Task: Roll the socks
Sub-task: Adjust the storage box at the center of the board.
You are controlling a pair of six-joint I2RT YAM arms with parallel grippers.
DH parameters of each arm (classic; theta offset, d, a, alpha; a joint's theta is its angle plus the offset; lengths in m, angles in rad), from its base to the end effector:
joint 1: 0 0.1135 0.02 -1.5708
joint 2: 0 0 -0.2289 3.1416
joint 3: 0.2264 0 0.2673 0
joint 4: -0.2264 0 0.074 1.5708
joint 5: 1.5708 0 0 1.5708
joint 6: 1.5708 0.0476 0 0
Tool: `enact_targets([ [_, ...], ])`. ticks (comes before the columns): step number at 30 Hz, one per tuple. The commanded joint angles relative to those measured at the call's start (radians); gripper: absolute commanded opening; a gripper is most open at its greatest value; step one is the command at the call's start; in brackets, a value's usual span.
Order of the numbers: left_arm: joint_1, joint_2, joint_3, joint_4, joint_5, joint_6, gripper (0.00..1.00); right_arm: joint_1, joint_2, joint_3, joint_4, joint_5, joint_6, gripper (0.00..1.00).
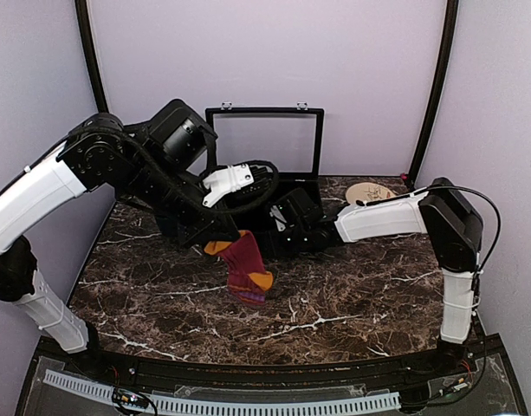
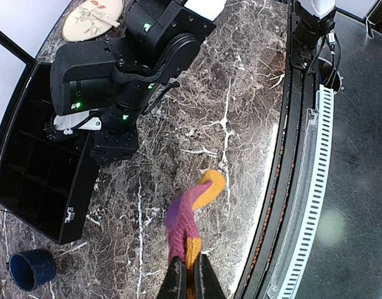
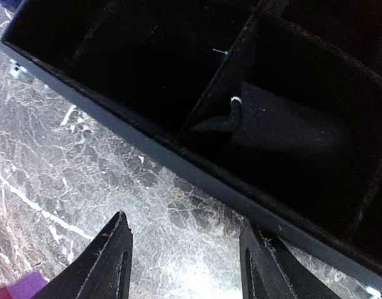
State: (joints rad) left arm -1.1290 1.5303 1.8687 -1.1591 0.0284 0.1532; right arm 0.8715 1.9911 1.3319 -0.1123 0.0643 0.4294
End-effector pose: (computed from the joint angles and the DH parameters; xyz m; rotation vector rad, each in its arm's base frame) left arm 0.1353 -0.2893 0.3963 1.4754 1.9542 -0.4826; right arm 0.2876 0.3372 0.1257 -0.4967 2.3597 0.5550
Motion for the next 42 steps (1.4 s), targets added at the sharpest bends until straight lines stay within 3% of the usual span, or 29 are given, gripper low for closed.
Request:
enact_targets([
  [1, -0.004, 0.018, 0.006, -0.017, 0.012, 0.02, 0.0, -0.004, 0.028, 0.044, 0.027, -0.002, 0.011, 0.55],
  [22, -0.005, 0.125, 0.067, -0.015, 0.054, 0.082, 0.0, -0.105, 0.116, 0.16, 0.042, -0.058, 0.014, 0.55],
  [29, -0.003, 0.114, 0.037, 0.062, -0.01, 0.105, 0.0, -0.126, 0.127, 0.184, 0.033, -0.071, 0.008, 0.55],
  [36, -0.003, 0.101, 0.036, 0.181, -0.099, 0.156, 0.0, -0.121, 0.029, 0.049, 0.069, -0.102, 0.014, 0.54],
  [42, 0.005, 0.149, 0.126, 0.211, -0.128, 0.198, 0.0, -0.121, -0.099, -0.08, 0.076, -0.059, 0.022, 0.54],
])
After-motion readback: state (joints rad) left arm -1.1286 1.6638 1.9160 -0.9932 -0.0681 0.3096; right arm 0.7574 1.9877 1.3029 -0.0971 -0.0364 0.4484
